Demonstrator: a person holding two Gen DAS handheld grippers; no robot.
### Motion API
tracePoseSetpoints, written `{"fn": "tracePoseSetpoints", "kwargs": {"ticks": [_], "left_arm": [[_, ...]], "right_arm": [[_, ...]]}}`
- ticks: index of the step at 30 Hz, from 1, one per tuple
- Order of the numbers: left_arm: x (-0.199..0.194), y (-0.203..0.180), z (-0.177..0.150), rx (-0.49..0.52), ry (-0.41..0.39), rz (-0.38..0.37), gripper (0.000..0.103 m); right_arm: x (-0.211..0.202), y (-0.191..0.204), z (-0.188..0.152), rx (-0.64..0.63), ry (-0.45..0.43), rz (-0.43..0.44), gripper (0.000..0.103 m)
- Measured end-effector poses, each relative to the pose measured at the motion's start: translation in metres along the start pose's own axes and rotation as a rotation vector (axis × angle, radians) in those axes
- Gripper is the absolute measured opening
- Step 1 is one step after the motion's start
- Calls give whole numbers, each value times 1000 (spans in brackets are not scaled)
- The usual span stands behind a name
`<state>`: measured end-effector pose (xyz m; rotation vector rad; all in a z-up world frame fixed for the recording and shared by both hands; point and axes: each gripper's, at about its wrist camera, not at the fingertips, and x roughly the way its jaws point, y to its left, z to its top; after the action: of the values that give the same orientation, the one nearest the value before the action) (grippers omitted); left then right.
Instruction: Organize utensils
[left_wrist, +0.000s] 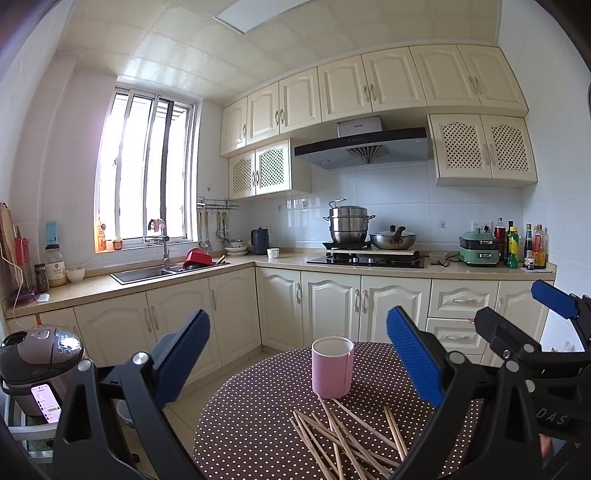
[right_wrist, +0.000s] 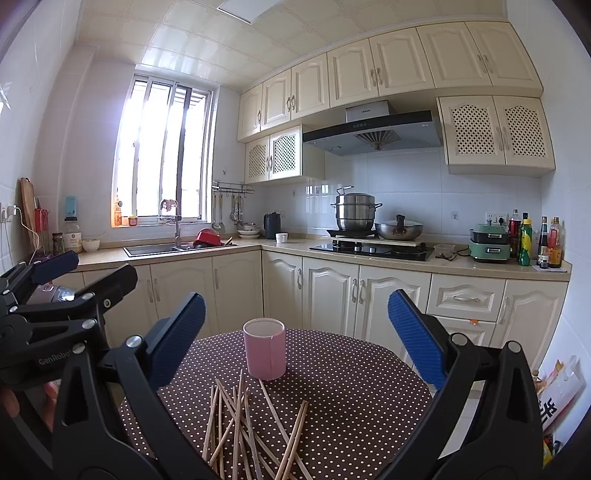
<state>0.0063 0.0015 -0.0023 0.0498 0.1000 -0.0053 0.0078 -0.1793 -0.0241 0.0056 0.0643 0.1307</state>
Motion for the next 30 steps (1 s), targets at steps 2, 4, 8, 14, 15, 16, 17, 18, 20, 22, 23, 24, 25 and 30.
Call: {"fn": "tracePoseSetpoints", "kwargs": {"ticks": [2, 4, 8, 14, 15, 16, 17, 18, 20, 22, 23, 24, 25, 30], "left_arm": [[0, 0, -1, -1, 1, -1, 95], [1, -1, -1, -1, 4, -1, 95], [3, 0, 0, 1, 8, -3, 95], [7, 0, -2, 1, 20, -5, 95], [7, 0, -3, 2, 22, -4, 95], [8, -1, -4, 3, 24, -3, 95], [9, -1, -4, 3, 26, -3, 95], [11, -2, -5, 3, 32, -5, 95], [16, -2, -6, 3, 48, -9, 95], [21, -3, -9, 4, 65, -11, 95], [24, -3, -10, 3, 77, -14, 95], [29, -3, -13, 1, 93, -20, 95], [32, -4, -16, 0, 106, -24, 95], [58, -6, -34, 2, 199, -32, 95]], "right_arm": [[-1, 0, 0, 0, 2, 0, 97], [0, 1, 1, 1, 4, 0, 97], [1, 0, 1, 4, 9, 0, 97], [4, -1, 3, 6, 21, -1, 97], [5, -1, 2, 6, 22, -1, 97], [6, -1, 2, 5, 25, -2, 97], [7, -2, 2, 6, 27, -2, 97], [7, -3, 2, 7, 30, -2, 97], [10, -3, 1, 8, 38, -3, 97], [14, -3, -3, 8, 52, -4, 97], [18, -4, -5, 8, 67, -5, 97], [20, -5, -6, 9, 73, -5, 97], [24, -7, -9, 10, 86, -5, 97], [38, -12, -22, 6, 138, -17, 97]]}}
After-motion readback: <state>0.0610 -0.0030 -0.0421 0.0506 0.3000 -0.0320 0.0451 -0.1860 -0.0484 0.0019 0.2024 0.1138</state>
